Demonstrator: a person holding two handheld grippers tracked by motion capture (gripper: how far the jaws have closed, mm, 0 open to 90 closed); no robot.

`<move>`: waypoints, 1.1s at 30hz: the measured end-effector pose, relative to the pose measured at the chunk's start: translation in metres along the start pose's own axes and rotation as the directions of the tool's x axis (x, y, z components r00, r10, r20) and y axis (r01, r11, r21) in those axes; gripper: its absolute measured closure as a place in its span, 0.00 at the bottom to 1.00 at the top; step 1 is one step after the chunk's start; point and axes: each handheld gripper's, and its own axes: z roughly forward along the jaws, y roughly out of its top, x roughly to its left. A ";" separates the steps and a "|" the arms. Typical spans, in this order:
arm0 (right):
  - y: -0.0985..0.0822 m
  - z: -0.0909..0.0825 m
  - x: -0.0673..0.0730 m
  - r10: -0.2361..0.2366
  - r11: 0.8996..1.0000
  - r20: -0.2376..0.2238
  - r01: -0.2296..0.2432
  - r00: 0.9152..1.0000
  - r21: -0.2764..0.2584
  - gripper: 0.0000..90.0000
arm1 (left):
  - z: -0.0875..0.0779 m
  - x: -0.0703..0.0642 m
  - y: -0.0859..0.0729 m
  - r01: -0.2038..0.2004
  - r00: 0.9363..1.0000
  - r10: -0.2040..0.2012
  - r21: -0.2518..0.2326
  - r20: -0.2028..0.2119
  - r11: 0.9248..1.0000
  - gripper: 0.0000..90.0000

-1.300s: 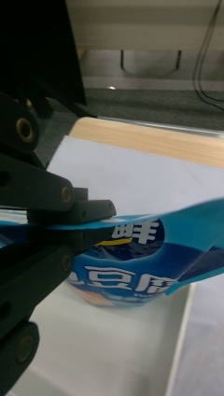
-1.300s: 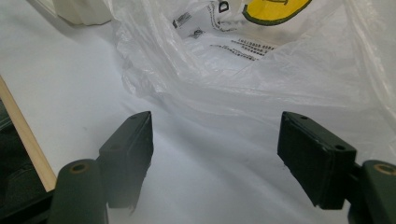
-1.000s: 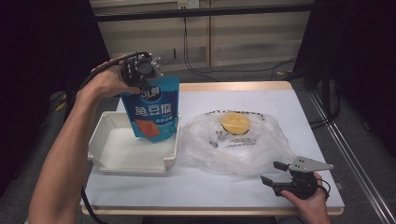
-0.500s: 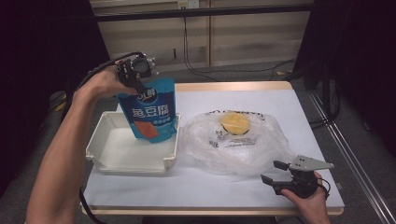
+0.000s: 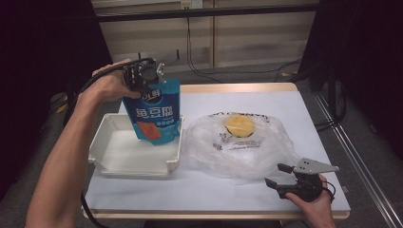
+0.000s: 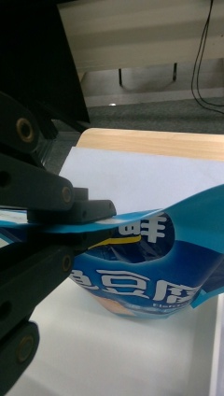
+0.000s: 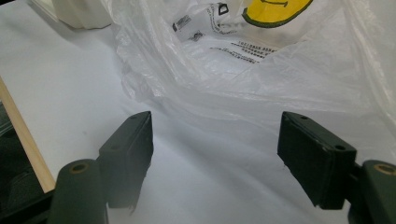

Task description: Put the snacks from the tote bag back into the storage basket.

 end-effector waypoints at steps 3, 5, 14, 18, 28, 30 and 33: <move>0.000 0.001 0.000 -0.004 1.000 -0.002 0.004 1.000 -0.003 0.30 | 0.001 0.002 -0.006 0.062 0.998 -0.061 -0.050 0.032 0.997 1.00; 0.001 0.001 0.001 -0.007 1.000 -0.003 0.007 1.000 0.001 0.30 | 0.000 0.005 -0.010 0.095 0.993 -0.091 -0.051 0.071 0.994 0.98; 0.001 -0.001 0.002 -0.010 1.000 -0.003 0.010 1.000 -0.003 0.29 | 0.003 0.009 -0.026 0.299 0.951 -0.281 -0.157 0.128 0.941 0.76; 0.001 0.000 0.002 -0.011 1.000 -0.005 0.011 1.000 -0.003 0.29 | 0.005 0.010 -0.026 0.367 0.928 -0.344 -0.197 0.140 0.909 0.59; 0.001 -0.001 0.003 -0.008 1.000 -0.006 0.008 1.000 -0.007 0.29 | 0.004 0.011 -0.032 0.474 0.878 -0.435 -0.241 0.200 0.847 0.24; 0.001 -0.001 0.002 -0.010 1.000 -0.007 0.010 1.000 -0.007 0.29 | 0.003 0.012 -0.031 0.483 0.873 -0.441 -0.247 0.210 0.840 0.21; 0.001 -0.001 0.002 -0.010 1.000 -0.007 0.010 1.000 -0.007 0.29 | 0.000 0.014 -0.031 0.471 0.879 -0.428 -0.240 0.210 0.849 0.17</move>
